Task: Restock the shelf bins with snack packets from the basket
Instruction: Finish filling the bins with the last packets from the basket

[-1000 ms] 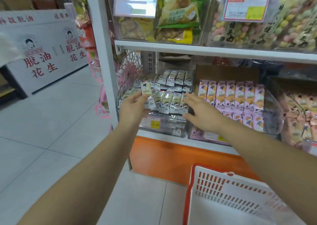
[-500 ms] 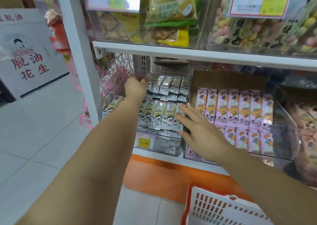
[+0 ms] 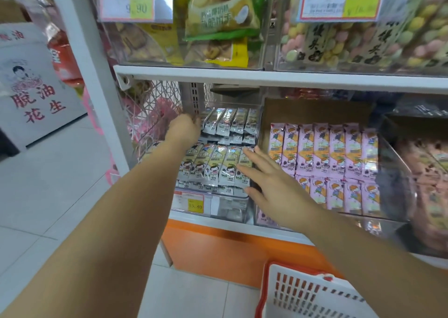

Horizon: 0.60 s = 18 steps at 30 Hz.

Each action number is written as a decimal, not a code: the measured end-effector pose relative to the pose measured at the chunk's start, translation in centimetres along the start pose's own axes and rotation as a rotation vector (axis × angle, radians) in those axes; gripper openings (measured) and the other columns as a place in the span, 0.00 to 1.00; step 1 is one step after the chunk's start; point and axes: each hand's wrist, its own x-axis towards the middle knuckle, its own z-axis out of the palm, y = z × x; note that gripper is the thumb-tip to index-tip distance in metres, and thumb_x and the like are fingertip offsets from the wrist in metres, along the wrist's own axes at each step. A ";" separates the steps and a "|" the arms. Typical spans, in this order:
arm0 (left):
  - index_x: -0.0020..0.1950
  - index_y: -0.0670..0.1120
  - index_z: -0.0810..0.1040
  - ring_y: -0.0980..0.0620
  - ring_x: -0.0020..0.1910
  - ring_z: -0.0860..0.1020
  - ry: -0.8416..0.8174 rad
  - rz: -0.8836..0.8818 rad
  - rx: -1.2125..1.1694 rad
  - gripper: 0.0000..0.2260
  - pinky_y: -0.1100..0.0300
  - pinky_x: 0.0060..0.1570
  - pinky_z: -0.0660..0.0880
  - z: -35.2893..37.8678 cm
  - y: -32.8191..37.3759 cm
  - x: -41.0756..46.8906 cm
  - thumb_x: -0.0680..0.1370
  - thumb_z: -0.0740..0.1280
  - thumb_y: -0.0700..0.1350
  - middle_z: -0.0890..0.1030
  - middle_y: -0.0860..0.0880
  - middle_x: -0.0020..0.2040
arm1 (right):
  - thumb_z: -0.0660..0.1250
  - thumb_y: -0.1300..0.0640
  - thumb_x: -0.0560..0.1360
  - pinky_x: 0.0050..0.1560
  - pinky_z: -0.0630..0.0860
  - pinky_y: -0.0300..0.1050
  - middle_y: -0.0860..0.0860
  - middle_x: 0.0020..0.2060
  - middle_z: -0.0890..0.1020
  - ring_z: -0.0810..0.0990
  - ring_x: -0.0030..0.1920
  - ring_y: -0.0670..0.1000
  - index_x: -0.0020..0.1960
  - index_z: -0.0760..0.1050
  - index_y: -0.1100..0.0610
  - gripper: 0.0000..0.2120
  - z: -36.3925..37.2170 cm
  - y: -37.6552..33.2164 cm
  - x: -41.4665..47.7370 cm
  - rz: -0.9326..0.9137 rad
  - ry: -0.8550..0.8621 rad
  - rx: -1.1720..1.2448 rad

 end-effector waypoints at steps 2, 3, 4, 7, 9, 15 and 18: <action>0.61 0.39 0.75 0.47 0.46 0.79 0.131 0.085 -0.008 0.13 0.56 0.43 0.75 0.0 0.4 -2.4 0.82 0.57 0.44 0.79 0.42 0.53 | 0.57 0.53 0.81 0.74 0.57 0.51 0.41 0.76 0.44 0.35 0.69 0.36 0.76 0.56 0.48 0.24 0.2 0.1 0.0 -0.003 0.010 -0.003; 0.63 0.40 0.75 0.50 0.47 0.78 0.201 0.135 -0.055 0.13 0.59 0.44 0.74 0.0 0.7 -4.3 0.82 0.57 0.42 0.79 0.45 0.56 | 0.58 0.53 0.81 0.75 0.54 0.52 0.42 0.76 0.44 0.35 0.71 0.38 0.76 0.56 0.47 0.24 0.4 0.2 -0.1 -0.013 0.027 -0.007; 0.65 0.42 0.74 0.52 0.49 0.77 0.256 0.185 -0.111 0.14 0.61 0.47 0.74 0.1 0.8 -6.3 0.81 0.58 0.41 0.78 0.48 0.58 | 0.58 0.55 0.81 0.76 0.53 0.53 0.43 0.77 0.46 0.38 0.73 0.41 0.75 0.58 0.48 0.24 0.6 0.0 -0.5 -0.032 0.063 -0.001; 0.65 0.47 0.74 0.54 0.60 0.73 0.340 0.350 -0.329 0.14 0.58 0.59 0.71 1.2 0.5 -13.1 0.80 0.58 0.40 0.77 0.52 0.60 | 0.62 0.59 0.78 0.74 0.58 0.49 0.50 0.73 0.65 0.59 0.74 0.50 0.67 0.73 0.53 0.17 1.8 -0.8 -2.9 -0.168 0.346 0.062; 0.62 0.47 0.76 0.55 0.57 0.75 0.309 0.446 -0.416 0.14 0.61 0.56 0.71 2.9 -0.5 -17.5 0.79 0.58 0.40 0.78 0.54 0.55 | 0.61 0.60 0.76 0.67 0.65 0.40 0.53 0.62 0.78 0.72 0.64 0.50 0.58 0.79 0.57 0.13 2.6 -1.1 -5.8 -0.234 0.479 0.139; 0.59 0.45 0.79 0.47 0.53 0.79 -0.228 0.494 -0.184 0.19 0.57 0.54 0.73 11.6 -6.0 -25.7 0.74 0.55 0.48 0.81 0.48 0.54 | 0.64 0.59 0.75 0.46 0.76 0.43 0.44 0.42 0.83 0.80 0.42 0.45 0.51 0.81 0.52 0.08 8.3 3.4 -16.7 0.097 0.135 0.272; 0.70 0.46 0.71 0.46 0.67 0.70 -0.530 0.511 0.047 0.20 0.63 0.67 0.60 15.0 -7.9 -26.9 0.78 0.59 0.45 0.70 0.46 0.69 | 0.63 0.58 0.77 0.52 0.77 0.47 0.45 0.48 0.83 0.80 0.45 0.46 0.55 0.80 0.52 0.10 11.0 7.2 -21.0 0.306 -0.195 0.251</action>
